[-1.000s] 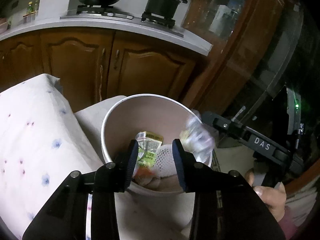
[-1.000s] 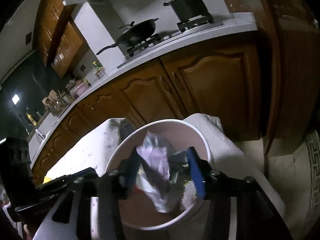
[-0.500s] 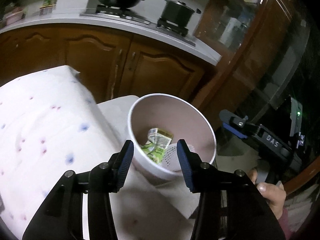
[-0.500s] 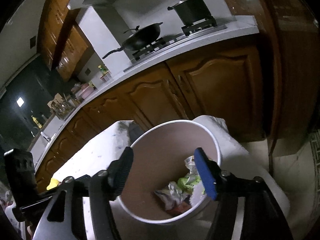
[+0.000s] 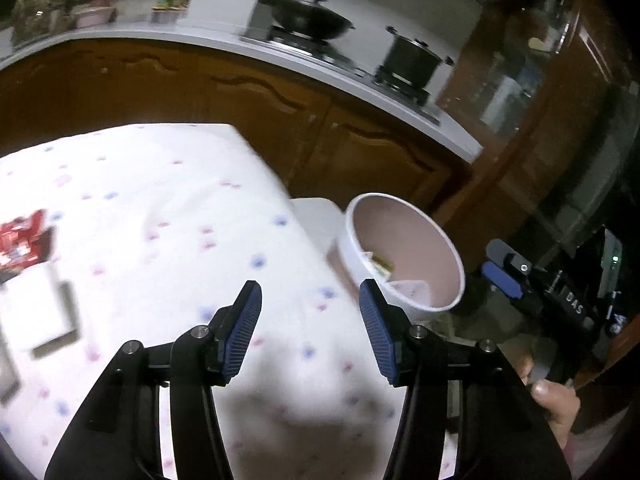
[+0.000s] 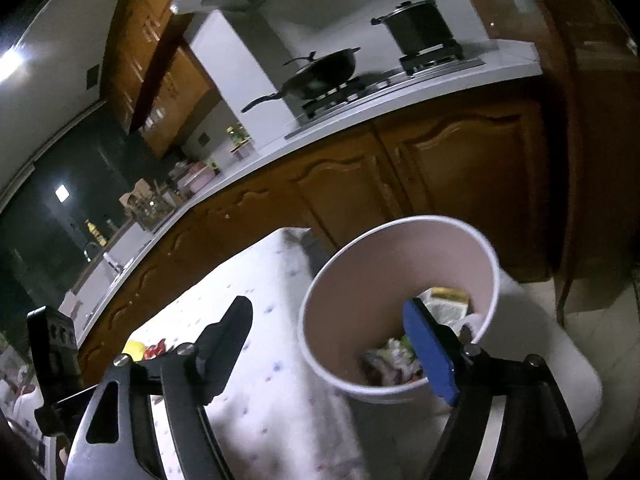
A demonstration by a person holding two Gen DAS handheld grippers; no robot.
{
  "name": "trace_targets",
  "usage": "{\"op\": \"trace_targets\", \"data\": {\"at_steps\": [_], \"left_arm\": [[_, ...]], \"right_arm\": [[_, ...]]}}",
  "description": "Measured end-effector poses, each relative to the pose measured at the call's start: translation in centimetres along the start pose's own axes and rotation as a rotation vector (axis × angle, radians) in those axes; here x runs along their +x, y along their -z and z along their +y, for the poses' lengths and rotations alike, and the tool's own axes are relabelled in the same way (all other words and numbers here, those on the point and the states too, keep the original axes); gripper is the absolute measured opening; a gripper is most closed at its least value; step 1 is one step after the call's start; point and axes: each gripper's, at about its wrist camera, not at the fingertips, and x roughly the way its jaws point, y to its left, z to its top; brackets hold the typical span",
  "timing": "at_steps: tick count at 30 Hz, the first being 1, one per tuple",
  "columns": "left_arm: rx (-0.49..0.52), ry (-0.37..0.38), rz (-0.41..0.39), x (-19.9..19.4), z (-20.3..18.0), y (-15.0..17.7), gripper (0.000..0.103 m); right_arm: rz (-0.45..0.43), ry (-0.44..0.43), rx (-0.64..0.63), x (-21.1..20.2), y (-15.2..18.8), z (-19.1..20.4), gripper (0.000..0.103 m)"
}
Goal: Collect trash
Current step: 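Move both tools back over the remaining trash on the table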
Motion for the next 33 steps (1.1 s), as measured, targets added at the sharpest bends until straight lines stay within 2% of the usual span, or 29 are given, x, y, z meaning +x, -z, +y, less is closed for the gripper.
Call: {"op": "trace_targets", "data": {"at_steps": [9,12,26,33], "left_arm": [[-0.061,-0.096,-0.059,-5.8,5.3,2.5,0.055],[-0.095,-0.106,-0.068,-7.0,7.0,3.0,0.055],[-0.24,-0.238,-0.125,-12.8,14.9,5.6,0.055],[-0.26,-0.293,-0.149,-15.0,17.5,6.3,0.057]], "right_arm": [[0.058,-0.071,-0.029,0.8,2.5,4.1,0.08],[0.077,-0.092,-0.043,1.2,3.2,5.3,0.08],[0.154,-0.166,-0.132,3.2,6.8,11.7,0.081],[0.198,-0.208,-0.178,4.7,8.2,15.0,0.081]]}}
